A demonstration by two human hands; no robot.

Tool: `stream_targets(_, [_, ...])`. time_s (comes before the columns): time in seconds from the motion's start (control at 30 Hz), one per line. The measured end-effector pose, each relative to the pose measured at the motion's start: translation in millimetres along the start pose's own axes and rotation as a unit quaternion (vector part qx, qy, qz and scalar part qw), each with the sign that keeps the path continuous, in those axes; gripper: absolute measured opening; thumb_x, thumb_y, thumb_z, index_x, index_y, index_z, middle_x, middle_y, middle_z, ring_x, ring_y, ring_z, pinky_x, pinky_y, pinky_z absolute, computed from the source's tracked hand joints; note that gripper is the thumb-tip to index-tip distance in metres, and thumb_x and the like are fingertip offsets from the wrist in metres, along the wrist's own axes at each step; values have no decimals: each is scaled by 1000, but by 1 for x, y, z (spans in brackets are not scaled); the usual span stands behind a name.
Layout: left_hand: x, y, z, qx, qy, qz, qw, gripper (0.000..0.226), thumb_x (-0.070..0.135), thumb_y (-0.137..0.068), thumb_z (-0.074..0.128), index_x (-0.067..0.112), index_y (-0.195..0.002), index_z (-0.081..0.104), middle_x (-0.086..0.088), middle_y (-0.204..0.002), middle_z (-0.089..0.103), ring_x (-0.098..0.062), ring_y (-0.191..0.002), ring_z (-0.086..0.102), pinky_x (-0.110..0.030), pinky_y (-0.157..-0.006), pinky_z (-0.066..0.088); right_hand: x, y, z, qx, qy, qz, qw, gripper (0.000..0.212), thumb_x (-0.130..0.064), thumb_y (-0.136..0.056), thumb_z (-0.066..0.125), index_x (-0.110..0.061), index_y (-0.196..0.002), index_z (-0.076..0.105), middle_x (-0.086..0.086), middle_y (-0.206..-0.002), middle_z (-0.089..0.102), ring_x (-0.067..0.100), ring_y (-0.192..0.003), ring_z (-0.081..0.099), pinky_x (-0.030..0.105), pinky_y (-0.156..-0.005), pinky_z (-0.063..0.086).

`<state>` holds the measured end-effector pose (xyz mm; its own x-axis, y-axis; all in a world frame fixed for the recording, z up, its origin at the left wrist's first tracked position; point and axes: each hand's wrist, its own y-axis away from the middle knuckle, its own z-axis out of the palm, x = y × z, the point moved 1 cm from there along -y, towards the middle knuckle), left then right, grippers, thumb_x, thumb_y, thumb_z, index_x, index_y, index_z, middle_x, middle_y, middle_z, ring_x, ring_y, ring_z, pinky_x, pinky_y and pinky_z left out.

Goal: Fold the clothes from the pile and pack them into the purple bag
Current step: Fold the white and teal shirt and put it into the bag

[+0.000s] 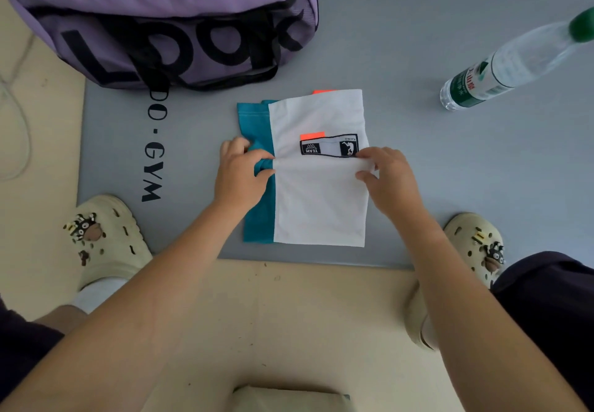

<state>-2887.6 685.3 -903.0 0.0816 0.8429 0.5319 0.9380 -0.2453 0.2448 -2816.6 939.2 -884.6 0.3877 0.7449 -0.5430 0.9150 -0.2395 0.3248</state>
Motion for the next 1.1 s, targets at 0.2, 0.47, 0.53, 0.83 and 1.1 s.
stream_targets(0.2, [-3,-19,-20,-24,-96,173,980,14,22,-74,78,11,-82,74,-12,-135,53,-36,-132,39,-46,-107,33,2,-21,-22,-40,13,-103,994,27,-11,-76,80,-8,-102,71,10,-122,58,33,-117,47,34,-99,36])
stream_targets(0.47, [-4,-39,-46,-189,173,0,967,17,18,-73,80,18,-89,76,6,-97,74,-9,-98,65,-24,-88,51,0,-34,-41,-156,-273,20,949,14,-5,-84,72,-10,-92,63,4,-93,69,12,-87,63,31,-81,47])
stream_targets(0.53, [-5,-39,-45,-200,254,-74,943,14,17,-75,79,21,-88,74,2,-88,74,-8,-80,67,-27,-77,53,-2,-36,-41,-153,-322,34,934,9,-5,-87,69,-8,-91,61,4,-84,64,15,-79,58,32,-75,45])
stream_targets(0.83, [-19,-36,-43,-338,458,-149,809,7,20,-82,72,24,-86,68,2,-88,70,-11,-80,66,-21,-68,53,-3,-35,-38,-195,-437,103,872,3,-19,-94,62,-17,-92,61,-3,-76,64,11,-64,59,21,-53,47])
stream_targets(1.1, [-14,-47,-3,-81,429,-274,857,40,16,-78,81,20,-111,59,2,-112,69,-15,-100,68,-33,-87,55,3,-53,4,-7,-276,206,939,36,-35,-87,70,-25,-116,50,-8,-92,62,4,-76,60,20,-61,44])
